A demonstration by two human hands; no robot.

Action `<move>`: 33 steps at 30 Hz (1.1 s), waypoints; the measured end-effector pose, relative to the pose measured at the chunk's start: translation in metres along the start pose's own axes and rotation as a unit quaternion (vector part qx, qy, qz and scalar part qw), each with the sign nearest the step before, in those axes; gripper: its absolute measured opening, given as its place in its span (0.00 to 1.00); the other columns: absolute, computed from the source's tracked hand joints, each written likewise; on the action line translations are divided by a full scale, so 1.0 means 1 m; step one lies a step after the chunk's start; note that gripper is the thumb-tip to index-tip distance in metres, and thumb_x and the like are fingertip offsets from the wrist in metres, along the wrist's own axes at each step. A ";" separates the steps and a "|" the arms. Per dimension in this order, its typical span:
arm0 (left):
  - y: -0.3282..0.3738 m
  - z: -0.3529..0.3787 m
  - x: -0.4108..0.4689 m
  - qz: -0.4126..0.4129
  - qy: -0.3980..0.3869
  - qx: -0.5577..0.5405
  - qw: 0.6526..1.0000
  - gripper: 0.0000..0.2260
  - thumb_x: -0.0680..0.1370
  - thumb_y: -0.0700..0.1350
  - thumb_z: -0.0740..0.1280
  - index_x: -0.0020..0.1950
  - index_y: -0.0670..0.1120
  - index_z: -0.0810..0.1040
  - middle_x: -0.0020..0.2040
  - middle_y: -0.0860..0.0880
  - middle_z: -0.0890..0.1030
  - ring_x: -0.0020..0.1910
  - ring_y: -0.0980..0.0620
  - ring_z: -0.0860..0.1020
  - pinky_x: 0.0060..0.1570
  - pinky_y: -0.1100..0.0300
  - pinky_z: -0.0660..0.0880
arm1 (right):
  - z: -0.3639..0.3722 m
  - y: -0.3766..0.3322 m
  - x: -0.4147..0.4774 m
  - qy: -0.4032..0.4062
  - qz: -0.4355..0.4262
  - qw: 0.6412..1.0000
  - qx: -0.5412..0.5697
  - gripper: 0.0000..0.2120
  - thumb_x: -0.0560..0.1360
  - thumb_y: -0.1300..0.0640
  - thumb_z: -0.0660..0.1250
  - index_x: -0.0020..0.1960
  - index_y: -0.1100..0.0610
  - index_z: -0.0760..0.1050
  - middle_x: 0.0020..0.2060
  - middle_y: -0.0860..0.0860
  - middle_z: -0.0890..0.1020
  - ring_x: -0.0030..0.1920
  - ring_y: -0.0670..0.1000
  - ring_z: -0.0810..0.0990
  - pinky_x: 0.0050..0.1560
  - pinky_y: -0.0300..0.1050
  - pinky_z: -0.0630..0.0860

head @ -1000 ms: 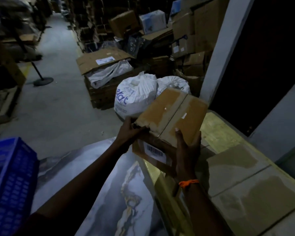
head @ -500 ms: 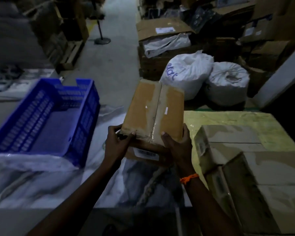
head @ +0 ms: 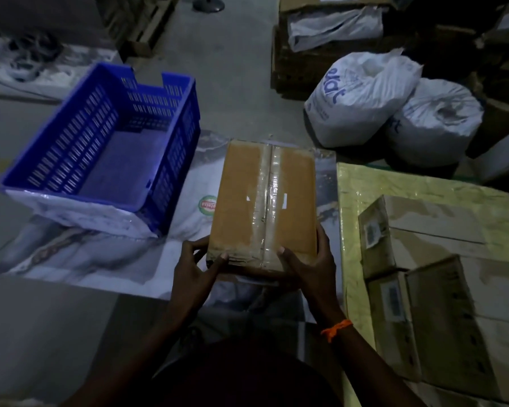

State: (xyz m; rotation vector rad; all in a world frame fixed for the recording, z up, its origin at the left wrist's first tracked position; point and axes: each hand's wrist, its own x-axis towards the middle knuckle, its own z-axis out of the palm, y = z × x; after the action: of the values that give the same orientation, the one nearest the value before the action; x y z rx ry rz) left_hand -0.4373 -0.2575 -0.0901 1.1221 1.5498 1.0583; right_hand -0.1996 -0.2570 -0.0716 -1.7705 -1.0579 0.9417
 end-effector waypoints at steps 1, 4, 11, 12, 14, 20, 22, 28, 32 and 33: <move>-0.002 -0.003 -0.001 0.004 -0.005 0.013 1.000 0.22 0.72 0.52 0.77 0.63 0.49 0.75 0.61 0.62 0.80 0.62 0.64 0.78 0.54 0.66 0.78 | 0.000 0.001 -0.002 0.001 -0.001 1.000 -0.002 0.52 0.65 0.36 0.80 0.81 0.45 0.59 0.70 0.42 0.72 0.67 0.47 0.75 0.66 0.52 0.79; -0.005 -0.010 0.002 0.016 -0.016 0.045 0.999 0.21 0.73 0.53 0.77 0.62 0.49 0.77 0.61 0.61 0.81 0.61 0.64 0.79 0.53 0.65 0.79 | -0.001 0.006 -0.002 0.009 -0.002 1.000 -0.006 0.53 0.63 0.29 0.77 0.81 0.44 0.60 0.72 0.44 0.74 0.68 0.48 0.76 0.65 0.54 0.80; 0.002 -0.020 0.033 0.026 -0.035 0.105 0.994 0.24 0.73 0.64 0.75 0.62 0.52 0.77 0.60 0.54 0.82 0.58 0.57 0.81 0.53 0.56 0.81 | -0.009 0.008 0.021 0.003 -0.010 1.000 -0.013 0.38 0.71 0.42 0.78 0.77 0.49 0.69 0.67 0.45 0.79 0.65 0.45 0.78 0.60 0.41 0.79; 0.005 -0.019 0.039 0.035 -0.042 0.117 0.992 0.25 0.74 0.62 0.74 0.65 0.51 0.76 0.62 0.53 0.80 0.59 0.57 0.80 0.54 0.57 0.79 | -0.009 0.009 0.027 0.003 -0.012 1.000 -0.016 0.37 0.72 0.42 0.78 0.76 0.50 0.69 0.66 0.46 0.80 0.64 0.45 0.79 0.59 0.39 0.79; 0.010 -0.015 0.053 0.055 -0.063 0.135 0.987 0.27 0.75 0.60 0.74 0.69 0.50 0.74 0.66 0.51 0.78 0.62 0.54 0.78 0.55 0.59 0.77 | -0.009 0.010 0.040 0.011 -0.013 1.000 -0.012 0.36 0.72 0.42 0.78 0.75 0.50 0.71 0.66 0.46 0.80 0.65 0.44 0.79 0.59 0.40 0.80; 0.025 -0.001 0.099 0.056 -0.106 0.174 0.977 0.40 0.70 0.70 0.70 0.77 0.52 0.69 0.72 0.53 0.74 0.67 0.52 0.76 0.63 0.48 0.77 | -0.004 -0.001 0.073 -0.010 -0.006 1.000 0.011 0.32 0.74 0.42 0.77 0.74 0.48 0.72 0.60 0.43 0.82 0.57 0.38 0.81 0.46 0.32 0.80; 0.035 0.005 0.115 0.011 -0.118 0.160 0.980 0.43 0.69 0.69 0.72 0.79 0.51 0.66 0.74 0.50 0.73 0.68 0.50 0.75 0.65 0.45 0.76 | -0.003 -0.007 0.086 -0.030 0.009 0.999 0.027 0.33 0.73 0.40 0.77 0.74 0.47 0.71 0.60 0.44 0.82 0.56 0.43 0.83 0.49 0.39 0.82; 0.053 0.023 0.136 -0.015 -0.155 0.114 0.981 0.33 0.71 0.65 0.76 0.74 0.59 0.70 0.66 0.54 0.80 0.61 0.51 0.80 0.63 0.46 0.79 | 0.004 -0.031 0.105 -0.042 0.010 0.997 0.063 0.25 0.76 0.48 0.76 0.70 0.48 0.73 0.56 0.46 0.84 0.50 0.40 0.85 0.44 0.37 0.82; 0.059 0.022 0.134 -0.004 -0.136 0.106 0.985 0.33 0.72 0.60 0.78 0.74 0.57 0.71 0.66 0.54 0.79 0.61 0.51 0.79 0.61 0.50 0.79 | 0.009 -0.040 0.097 -0.013 -0.003 0.999 0.048 0.22 0.76 0.49 0.76 0.68 0.46 0.73 0.53 0.43 0.83 0.48 0.38 0.84 0.39 0.30 0.78; 0.064 0.022 0.133 0.006 -0.133 0.094 0.987 0.34 0.71 0.59 0.78 0.75 0.56 0.70 0.66 0.54 0.78 0.61 0.52 0.79 0.60 0.51 0.79 | 0.010 -0.043 0.096 -0.003 -0.009 0.999 0.047 0.23 0.76 0.49 0.76 0.68 0.47 0.73 0.53 0.42 0.83 0.48 0.36 0.83 0.39 0.29 0.78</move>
State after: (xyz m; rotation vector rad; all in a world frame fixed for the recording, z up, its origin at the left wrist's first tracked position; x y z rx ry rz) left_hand -0.4260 -0.1120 -0.0580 1.3439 1.4510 0.7459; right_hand -0.1858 -0.1538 -0.0524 -1.6801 -1.0151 0.9716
